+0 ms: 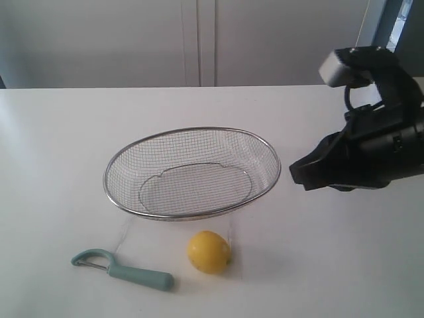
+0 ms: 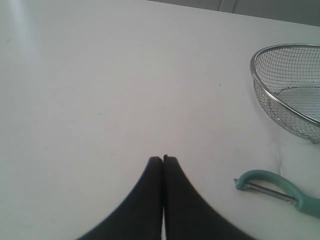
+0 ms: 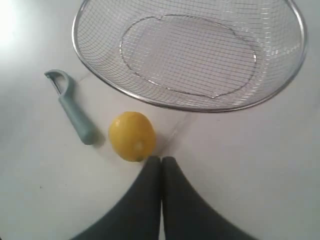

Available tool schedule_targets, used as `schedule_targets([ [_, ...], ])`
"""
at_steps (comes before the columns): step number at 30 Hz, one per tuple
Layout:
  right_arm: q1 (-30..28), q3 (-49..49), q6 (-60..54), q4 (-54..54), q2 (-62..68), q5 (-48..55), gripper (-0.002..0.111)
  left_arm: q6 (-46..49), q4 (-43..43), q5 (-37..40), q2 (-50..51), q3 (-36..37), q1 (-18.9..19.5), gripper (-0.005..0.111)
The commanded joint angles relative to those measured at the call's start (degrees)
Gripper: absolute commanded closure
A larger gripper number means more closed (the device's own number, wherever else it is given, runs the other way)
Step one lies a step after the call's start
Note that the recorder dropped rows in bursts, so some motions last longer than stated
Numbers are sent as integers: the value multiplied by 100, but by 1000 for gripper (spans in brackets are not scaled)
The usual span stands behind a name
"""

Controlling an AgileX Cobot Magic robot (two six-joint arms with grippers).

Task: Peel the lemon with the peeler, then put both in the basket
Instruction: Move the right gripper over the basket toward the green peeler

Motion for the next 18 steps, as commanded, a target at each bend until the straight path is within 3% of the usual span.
schedule_targets([
  [1, 425, -275, -73, 46, 297, -87, 108, 20, -27, -5, -26, 15, -17, 107],
  [18, 1863, -1277, -49, 35, 1759, -591, 108, 20, -27, -5, -26, 15, -17, 107],
])
